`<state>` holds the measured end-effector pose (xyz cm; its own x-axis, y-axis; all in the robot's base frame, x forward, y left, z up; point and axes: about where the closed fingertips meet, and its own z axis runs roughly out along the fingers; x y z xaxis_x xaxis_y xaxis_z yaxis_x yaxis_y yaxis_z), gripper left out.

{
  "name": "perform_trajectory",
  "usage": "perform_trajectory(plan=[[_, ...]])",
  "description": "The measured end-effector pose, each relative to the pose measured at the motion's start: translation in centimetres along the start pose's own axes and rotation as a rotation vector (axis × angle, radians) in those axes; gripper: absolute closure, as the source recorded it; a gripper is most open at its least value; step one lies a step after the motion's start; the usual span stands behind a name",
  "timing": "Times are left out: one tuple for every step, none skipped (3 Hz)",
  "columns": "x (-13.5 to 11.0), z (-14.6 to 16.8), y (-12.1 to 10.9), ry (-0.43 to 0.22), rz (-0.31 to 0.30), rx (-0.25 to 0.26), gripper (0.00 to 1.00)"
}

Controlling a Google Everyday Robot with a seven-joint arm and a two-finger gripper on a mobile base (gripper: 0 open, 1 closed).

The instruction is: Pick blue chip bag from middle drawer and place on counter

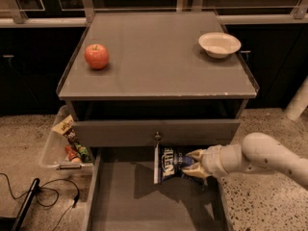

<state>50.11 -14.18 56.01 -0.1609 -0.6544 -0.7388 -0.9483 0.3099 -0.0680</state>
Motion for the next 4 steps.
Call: perform_trajectory(plan=[[-5.9, -7.1, -0.2, 0.032, -0.117, 0.087, 1.00], [-7.8, -8.8, -0.5, 0.057, -0.157, 0.118, 1.00], [-8.9, -9.4, -0.1, 0.074, -0.181, 0.126, 1.00], [-15.1, -12.7, 0.3, 0.100, -0.318, 0.159, 1.00]])
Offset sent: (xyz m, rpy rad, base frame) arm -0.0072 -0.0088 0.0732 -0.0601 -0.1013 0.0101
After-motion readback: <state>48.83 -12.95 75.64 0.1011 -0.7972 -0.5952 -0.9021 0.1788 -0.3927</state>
